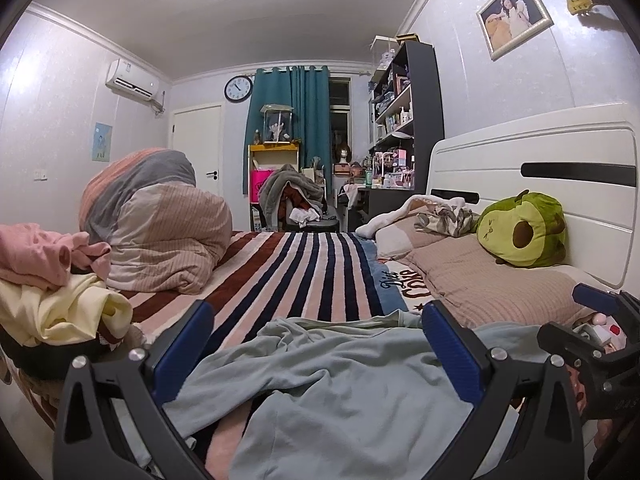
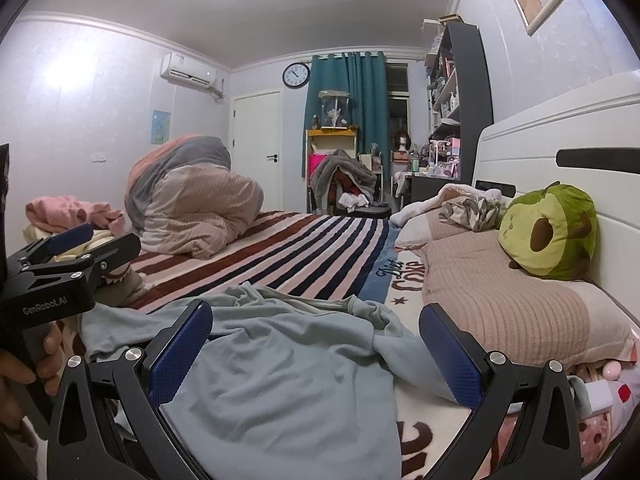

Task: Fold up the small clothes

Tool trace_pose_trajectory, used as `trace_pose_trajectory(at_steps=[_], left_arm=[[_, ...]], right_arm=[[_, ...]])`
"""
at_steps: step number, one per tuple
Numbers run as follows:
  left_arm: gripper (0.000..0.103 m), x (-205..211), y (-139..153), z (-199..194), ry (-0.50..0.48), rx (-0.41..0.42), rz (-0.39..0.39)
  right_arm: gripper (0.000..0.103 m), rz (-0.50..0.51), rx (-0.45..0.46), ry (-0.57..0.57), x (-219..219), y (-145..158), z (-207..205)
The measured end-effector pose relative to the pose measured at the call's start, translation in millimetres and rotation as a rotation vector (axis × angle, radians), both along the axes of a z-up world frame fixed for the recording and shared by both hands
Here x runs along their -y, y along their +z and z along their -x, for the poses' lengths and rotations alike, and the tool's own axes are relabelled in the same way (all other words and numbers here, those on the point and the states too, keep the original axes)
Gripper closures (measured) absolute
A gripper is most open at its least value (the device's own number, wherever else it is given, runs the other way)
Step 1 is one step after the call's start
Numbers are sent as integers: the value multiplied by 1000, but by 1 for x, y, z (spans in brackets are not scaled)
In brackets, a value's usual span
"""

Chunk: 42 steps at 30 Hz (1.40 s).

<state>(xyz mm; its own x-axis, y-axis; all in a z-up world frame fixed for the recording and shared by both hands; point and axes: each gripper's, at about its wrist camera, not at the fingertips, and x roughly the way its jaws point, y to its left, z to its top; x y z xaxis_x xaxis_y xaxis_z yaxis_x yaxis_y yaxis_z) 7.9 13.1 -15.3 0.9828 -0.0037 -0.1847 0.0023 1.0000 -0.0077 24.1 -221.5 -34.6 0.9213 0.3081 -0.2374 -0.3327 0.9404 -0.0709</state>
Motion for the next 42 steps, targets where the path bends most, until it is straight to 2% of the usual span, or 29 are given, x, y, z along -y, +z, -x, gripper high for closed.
trace_pose_trajectory(at_steps=[9,11,17,19,21,22,23,26,29,33,35,37,39,41,42], left_arm=[[1,-36,-20,-12,36,-70,34],[1,-51,-26,-16,49,-85,45],[1,-103,-51,-31,112,-162,68],[1,-130,-66,-32,128,-198,121],[1,-160,-84,-32,155,-244,180],[1,-175,-95,-32,174,-270,205],[1,-187,-105,-30,187,-293,224],[1,-213,-133,-26,206,-345,246],[1,-232,-157,-23,191,-383,278],[2,-250,-186,-25,159,-433,372],[11,-251,-197,-30,133,-455,427],[17,-249,-202,-32,126,-445,439],[34,-245,-201,-32,122,-417,419],[61,-242,-197,-36,90,-396,435],[68,-243,-194,-36,73,-382,445]], right_arm=[[0,-3,-58,40,-15,-9,-16],[0,0,-55,2,-21,-12,-20],[0,13,-63,13,-42,-20,-34],[0,21,-84,25,-51,-26,-42],[13,32,-122,43,-61,-36,-49],[27,41,-148,57,-65,-41,-53],[36,54,-178,72,-72,-48,-57],[41,73,-241,112,-84,-66,-64],[42,102,-305,140,-98,-86,-71],[42,136,-353,152,-109,-103,-77],[42,144,-360,152,-114,-107,-79],[42,144,-362,150,-118,-109,-82],[42,143,-364,148,-121,-109,-85],[42,136,-369,147,-123,-109,-87],[42,133,-370,148,-124,-110,-88]])
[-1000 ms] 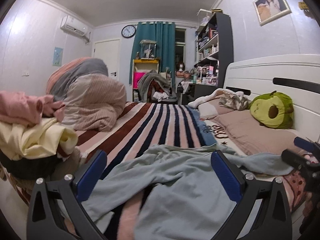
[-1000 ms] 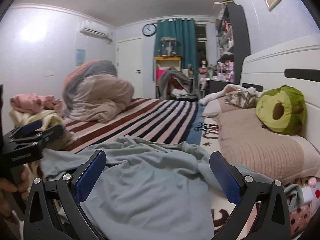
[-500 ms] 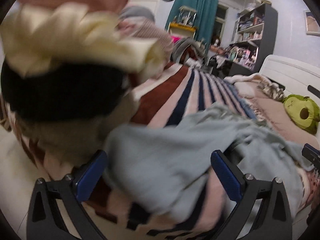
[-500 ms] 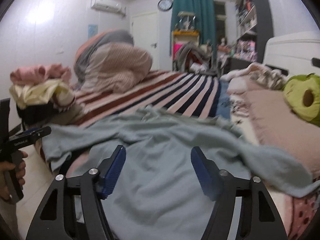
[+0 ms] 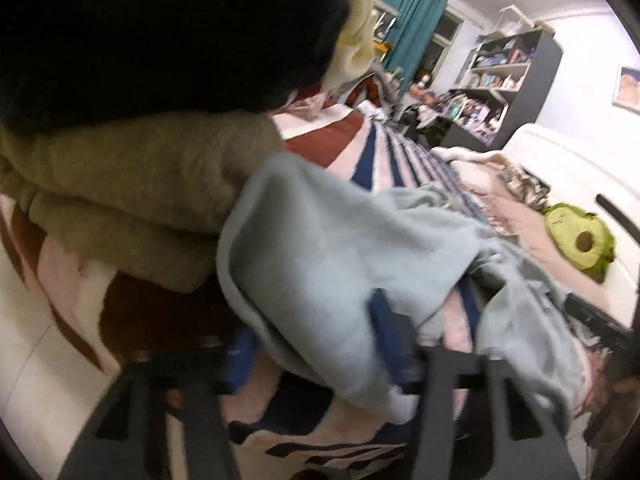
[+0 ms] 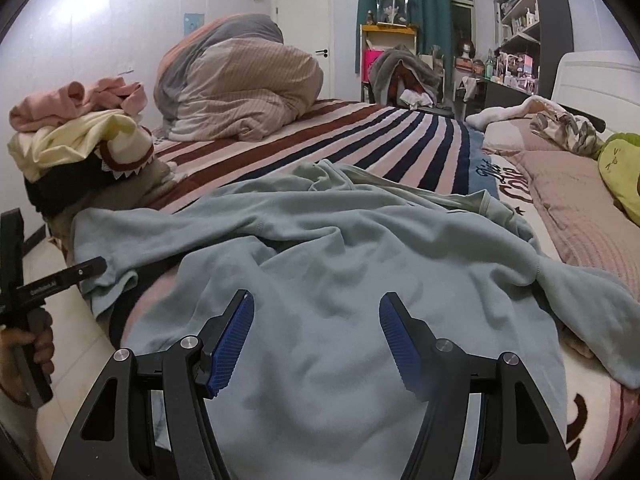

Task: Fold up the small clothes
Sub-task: 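Grasp a sleeve of the light blue shirt with the left gripper and lift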

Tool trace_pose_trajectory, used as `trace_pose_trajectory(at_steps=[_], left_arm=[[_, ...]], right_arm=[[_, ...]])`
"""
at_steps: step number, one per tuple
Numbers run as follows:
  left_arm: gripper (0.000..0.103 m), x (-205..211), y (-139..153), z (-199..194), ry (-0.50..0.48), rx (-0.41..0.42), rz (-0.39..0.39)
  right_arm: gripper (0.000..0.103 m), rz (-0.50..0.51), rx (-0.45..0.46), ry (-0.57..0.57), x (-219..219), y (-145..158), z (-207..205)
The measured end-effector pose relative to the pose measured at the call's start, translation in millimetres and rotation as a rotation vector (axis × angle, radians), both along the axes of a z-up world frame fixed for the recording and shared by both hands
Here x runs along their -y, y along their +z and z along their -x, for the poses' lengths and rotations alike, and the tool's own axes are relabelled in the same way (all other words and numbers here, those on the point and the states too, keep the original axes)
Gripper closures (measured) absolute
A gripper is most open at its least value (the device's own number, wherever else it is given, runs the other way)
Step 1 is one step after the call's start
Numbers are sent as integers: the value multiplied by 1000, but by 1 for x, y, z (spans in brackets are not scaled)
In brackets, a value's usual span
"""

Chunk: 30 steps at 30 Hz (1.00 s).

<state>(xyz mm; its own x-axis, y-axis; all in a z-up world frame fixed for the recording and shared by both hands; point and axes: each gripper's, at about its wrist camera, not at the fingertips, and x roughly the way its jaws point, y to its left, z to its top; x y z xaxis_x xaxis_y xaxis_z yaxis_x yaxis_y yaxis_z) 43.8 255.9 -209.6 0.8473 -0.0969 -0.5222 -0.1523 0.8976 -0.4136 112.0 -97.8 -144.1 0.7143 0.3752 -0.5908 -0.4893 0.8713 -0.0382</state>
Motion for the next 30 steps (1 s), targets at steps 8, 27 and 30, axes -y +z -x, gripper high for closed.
trace_pose_trajectory(at_steps=[8,27,30], left_arm=[[98,4,39,13,-17,113,-41],[98,210,162,-47,-322,247,-276],[98,242,155,-53,-388,214,-271]], right_arm=[[41,-7,0,-1,-1,1,-1],[39,-202,68,-36,105,17,23],[34,-206,91,-81,129,18,25]])
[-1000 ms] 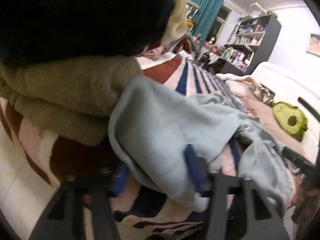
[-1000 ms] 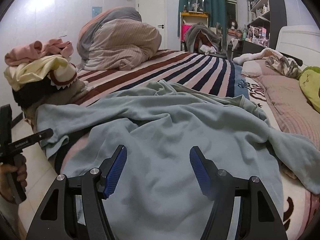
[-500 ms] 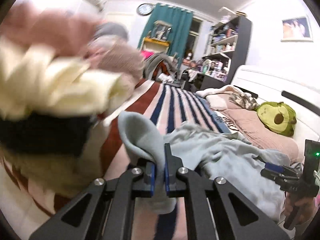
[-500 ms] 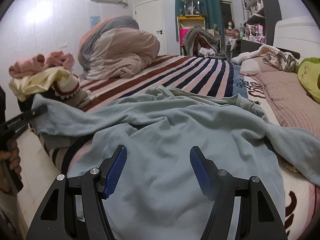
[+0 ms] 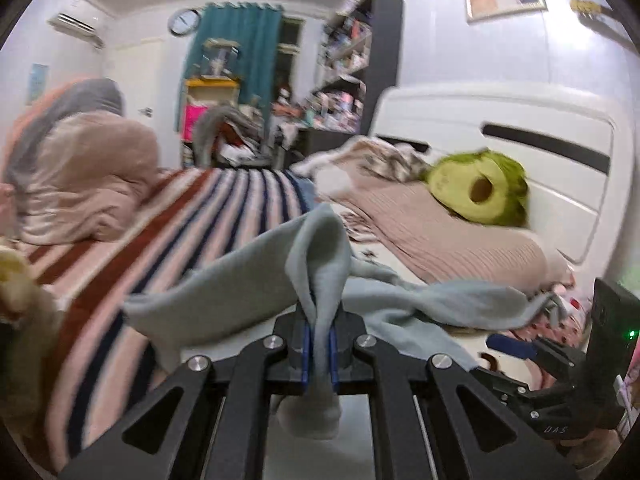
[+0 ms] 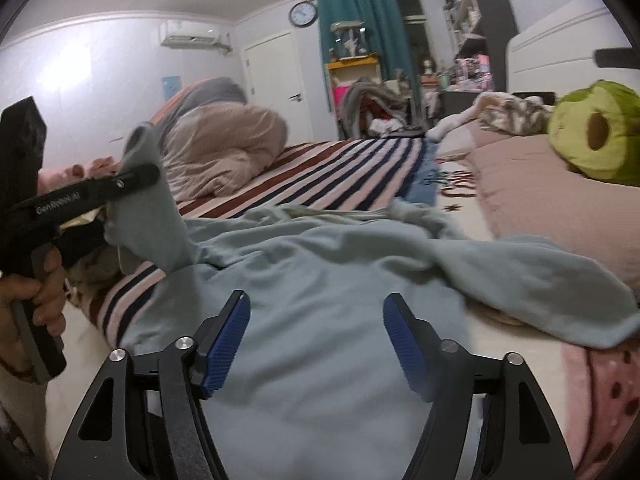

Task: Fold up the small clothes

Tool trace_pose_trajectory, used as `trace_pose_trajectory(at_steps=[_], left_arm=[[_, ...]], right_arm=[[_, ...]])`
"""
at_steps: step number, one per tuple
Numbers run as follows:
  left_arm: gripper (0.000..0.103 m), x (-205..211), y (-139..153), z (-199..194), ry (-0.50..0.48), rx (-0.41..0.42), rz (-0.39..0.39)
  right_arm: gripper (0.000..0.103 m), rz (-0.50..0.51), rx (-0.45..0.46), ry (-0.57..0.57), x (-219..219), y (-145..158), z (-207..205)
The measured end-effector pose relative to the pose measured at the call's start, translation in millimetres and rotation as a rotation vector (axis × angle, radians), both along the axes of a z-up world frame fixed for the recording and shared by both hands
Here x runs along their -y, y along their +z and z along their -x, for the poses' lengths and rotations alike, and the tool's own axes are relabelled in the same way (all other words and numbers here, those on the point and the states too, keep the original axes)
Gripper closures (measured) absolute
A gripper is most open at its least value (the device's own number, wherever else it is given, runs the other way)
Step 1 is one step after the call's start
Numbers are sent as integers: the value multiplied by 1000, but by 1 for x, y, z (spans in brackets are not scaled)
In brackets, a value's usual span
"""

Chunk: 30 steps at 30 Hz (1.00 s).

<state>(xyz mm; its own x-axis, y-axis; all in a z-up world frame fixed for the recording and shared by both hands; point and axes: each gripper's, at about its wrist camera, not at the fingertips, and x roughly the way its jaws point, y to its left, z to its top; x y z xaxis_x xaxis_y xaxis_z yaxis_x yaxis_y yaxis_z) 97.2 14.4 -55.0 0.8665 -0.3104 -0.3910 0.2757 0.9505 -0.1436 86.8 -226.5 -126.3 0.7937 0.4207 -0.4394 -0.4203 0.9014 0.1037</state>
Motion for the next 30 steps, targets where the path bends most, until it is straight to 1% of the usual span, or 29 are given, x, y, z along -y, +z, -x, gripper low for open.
trace_pose_trajectory(at_steps=[3,6,7,8,9,10,11,13,15,17,20,23,26,28,30], left_arm=[[98,32,-16,-8,-60,-55,-16],[99,60,-36,-16,-119,-130,-33],[98,68,-45,-19,-150,-169,-36],[94,76,-52,-25,-164,-202,-38],[89,79,-60,-26,-172,-236,-34],[71,81,-67,-28,-189,-273,-25],[50,80,-71,-26,-191,-288,-19],[35,72,-69,-14,-177,-265,-5],[35,60,-61,-1,-176,-247,16],[30,44,-52,12,-162,-224,35],[25,17,-33,31,-91,-161,30],[22,-12,-26,40,-7,-126,-14],[21,-35,-31,46,71,-113,-65],[21,-52,-39,48,105,-122,-73],[21,-64,-47,49,116,-132,-55]], right_arm=[[34,-13,-2,-37,20,-3,-2],[34,-21,-14,-73,37,-10,-5],[34,-23,-20,-81,41,-11,-6],[34,-28,-29,-92,47,-15,-8],[34,-33,-37,-99,50,-17,-10],[34,-38,-45,-106,54,-19,-11],[34,-41,-54,-113,57,-22,-11],[34,-43,-65,-122,60,-24,-12],[34,-42,-70,-127,62,-25,-13],[34,-40,-70,-125,61,-25,-13],[34,-43,-73,-99,53,-23,-13],[34,-42,-85,-37,32,-20,-13],[34,-8,-90,31,0,-20,-11],[34,18,-99,87,-24,-21,-11],[34,48,-111,142,-50,-23,-11]])
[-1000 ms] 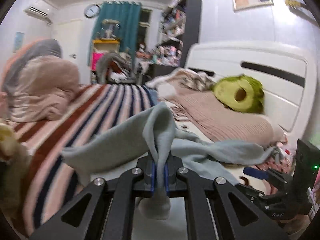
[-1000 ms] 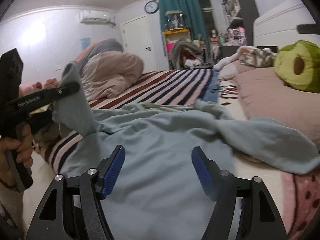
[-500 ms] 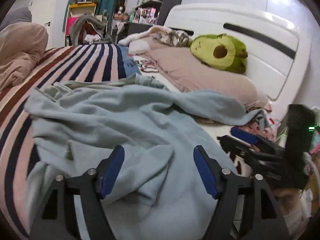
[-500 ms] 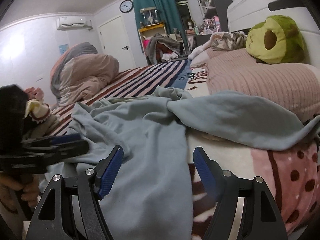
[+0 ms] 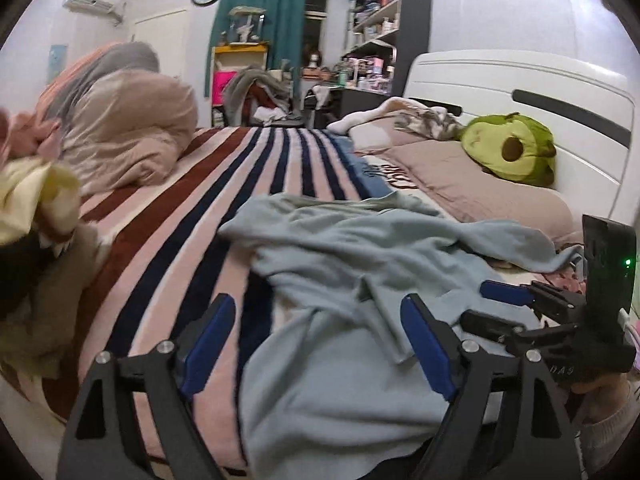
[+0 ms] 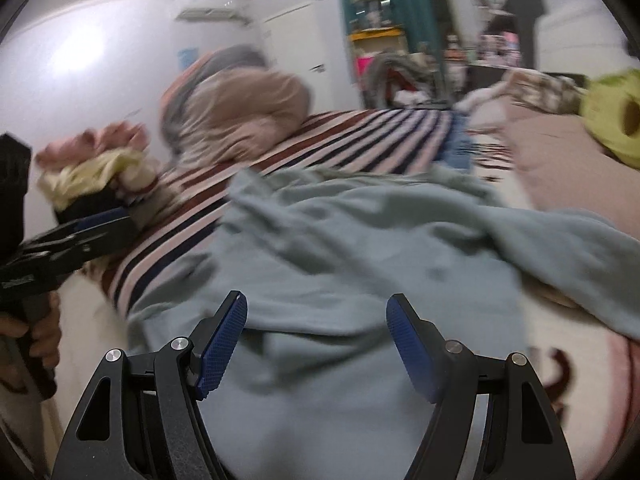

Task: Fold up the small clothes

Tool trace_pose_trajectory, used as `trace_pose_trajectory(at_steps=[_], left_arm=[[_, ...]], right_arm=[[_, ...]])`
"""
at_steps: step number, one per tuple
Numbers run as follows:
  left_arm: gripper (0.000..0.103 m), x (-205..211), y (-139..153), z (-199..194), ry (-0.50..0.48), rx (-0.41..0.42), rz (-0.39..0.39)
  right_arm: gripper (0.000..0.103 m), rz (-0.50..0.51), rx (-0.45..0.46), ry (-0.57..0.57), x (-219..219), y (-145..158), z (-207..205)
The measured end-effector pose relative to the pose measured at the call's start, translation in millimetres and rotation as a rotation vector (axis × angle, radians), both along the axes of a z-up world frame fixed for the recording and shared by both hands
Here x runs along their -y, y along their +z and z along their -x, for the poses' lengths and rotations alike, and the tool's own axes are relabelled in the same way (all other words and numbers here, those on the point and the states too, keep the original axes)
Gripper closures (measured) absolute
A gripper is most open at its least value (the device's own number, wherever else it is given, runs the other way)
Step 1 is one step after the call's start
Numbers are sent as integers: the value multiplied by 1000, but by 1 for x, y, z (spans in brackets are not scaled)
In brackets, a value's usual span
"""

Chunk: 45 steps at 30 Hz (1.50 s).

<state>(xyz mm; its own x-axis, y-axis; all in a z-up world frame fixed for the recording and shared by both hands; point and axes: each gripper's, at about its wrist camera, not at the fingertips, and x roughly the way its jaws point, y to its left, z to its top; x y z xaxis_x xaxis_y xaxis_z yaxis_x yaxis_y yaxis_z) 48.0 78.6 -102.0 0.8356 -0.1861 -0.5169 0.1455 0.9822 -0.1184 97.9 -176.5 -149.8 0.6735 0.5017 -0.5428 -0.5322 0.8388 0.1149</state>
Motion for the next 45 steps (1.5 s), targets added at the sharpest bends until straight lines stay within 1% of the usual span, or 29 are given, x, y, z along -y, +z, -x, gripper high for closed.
trace_pose_trajectory(at_steps=[2,5,9,10,11,12,13,14,16,17,18,20,23,27,29,30,31,34,37,38,39,40,41,42,43,45], left_arm=[[21,-15,-8,2,10,-8,33],[21,-30,-14,4,32,-5,53],[21,-45,-18,5,53,-1,85],[21,-47,-19,5,55,-1,90],[21,-48,-20,4,58,-1,93],[21,-49,-21,3,61,-2,95],[21,-49,-21,3,61,-3,96],[21,-48,-22,2,59,-4,99],[21,-47,-22,3,53,-3,101],[21,-45,-22,3,50,-2,99],[21,-44,-22,4,47,1,94],[21,-40,-20,5,42,2,86],[21,-34,-21,3,34,-7,82],[21,-26,-31,0,19,-56,62],[21,-24,-44,0,21,-110,57],[21,-24,-49,1,22,-128,58],[21,-24,-58,1,22,-163,56],[21,-22,-75,5,21,-227,56],[21,-21,-83,8,21,-256,58],[21,-20,-82,9,21,-255,51],[21,-20,-80,10,22,-248,43],[21,-19,-75,10,22,-234,35],[22,-19,-69,10,24,-213,30],[22,-20,-65,10,24,-200,30],[21,-20,-58,8,22,-179,31],[22,-21,-52,2,14,-159,24]], right_arm=[[34,32,-11,47,-25,-5,-3],[34,85,-28,92,-54,-13,-11],[34,152,-72,120,-79,-27,-21],[37,168,-69,116,-82,-29,-22],[51,191,-55,102,-84,-31,-21],[59,210,-40,82,-83,-31,-20],[74,217,-36,65,-81,-31,-20],[86,199,-42,51,-75,-29,-21],[90,145,-57,39,-59,-23,-21],[93,145,-38,19,-54,-19,-19],[94,157,-9,-6,-48,-16,-16],[95,152,28,-32,-36,-8,-10],[95,120,48,-85,-6,4,-2],[96,93,55,-170,35,12,9],[96,86,46,-215,57,12,16],[96,85,39,-234,65,11,20],[96,81,24,-253,78,7,25],[96,80,-36,-276,94,-7,35],[96,99,-116,-285,109,-28,42],[94,103,-128,-288,112,-30,42],[93,101,-143,-288,116,-32,43],[84,97,-149,-293,119,-30,44],[75,100,-134,-307,122,-26,46],[70,103,-107,-321,125,-20,48],[61,102,-74,-334,128,-12,49],[60,93,-11,-340,130,6,48]])
